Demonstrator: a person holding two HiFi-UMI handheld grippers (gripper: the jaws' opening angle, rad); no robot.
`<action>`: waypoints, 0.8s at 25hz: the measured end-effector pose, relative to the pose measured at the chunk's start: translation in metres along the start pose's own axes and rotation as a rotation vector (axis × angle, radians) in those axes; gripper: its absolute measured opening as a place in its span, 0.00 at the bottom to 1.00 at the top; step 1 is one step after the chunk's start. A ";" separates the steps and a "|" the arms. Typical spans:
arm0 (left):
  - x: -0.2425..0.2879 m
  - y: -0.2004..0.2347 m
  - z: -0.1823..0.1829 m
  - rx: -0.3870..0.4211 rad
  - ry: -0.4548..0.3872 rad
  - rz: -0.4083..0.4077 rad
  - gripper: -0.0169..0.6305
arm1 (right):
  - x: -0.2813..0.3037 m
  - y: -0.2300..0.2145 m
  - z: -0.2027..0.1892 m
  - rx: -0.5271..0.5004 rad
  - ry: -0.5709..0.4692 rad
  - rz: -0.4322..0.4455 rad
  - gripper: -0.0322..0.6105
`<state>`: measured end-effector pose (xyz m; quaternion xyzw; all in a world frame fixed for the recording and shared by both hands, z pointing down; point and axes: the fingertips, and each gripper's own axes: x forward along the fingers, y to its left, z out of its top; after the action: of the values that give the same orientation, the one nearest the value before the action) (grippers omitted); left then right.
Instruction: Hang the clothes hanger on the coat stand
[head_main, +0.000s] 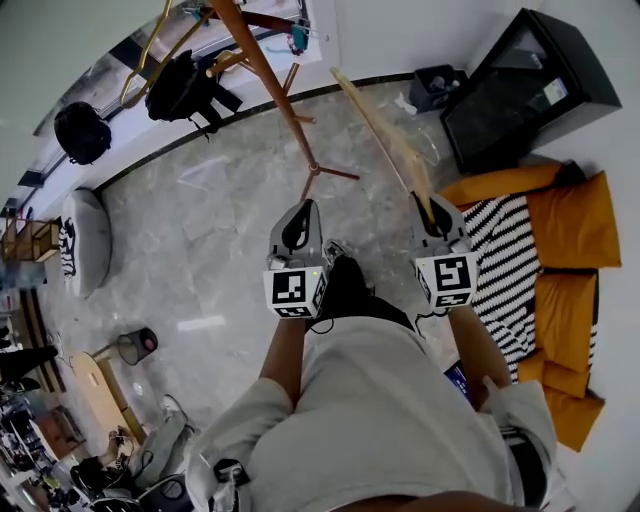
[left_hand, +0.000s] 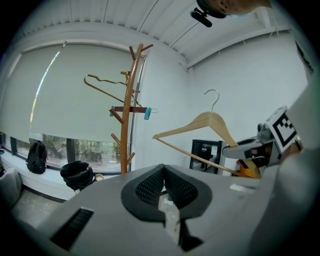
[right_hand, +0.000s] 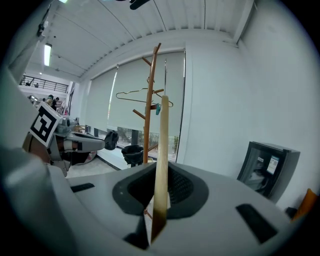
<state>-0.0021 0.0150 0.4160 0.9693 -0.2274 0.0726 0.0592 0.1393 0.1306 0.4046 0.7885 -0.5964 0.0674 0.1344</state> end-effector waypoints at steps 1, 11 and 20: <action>0.008 0.005 0.001 -0.003 0.000 0.002 0.04 | 0.009 -0.001 0.002 -0.005 0.005 0.005 0.09; 0.078 0.059 0.011 -0.027 0.006 -0.001 0.04 | 0.095 -0.015 0.019 -0.060 0.058 0.037 0.09; 0.099 0.084 0.008 -0.078 0.007 0.035 0.04 | 0.144 -0.031 -0.001 -0.098 0.156 0.043 0.09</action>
<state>0.0489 -0.1033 0.4315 0.9618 -0.2470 0.0681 0.0967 0.2088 0.0058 0.4396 0.7602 -0.6037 0.1025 0.2174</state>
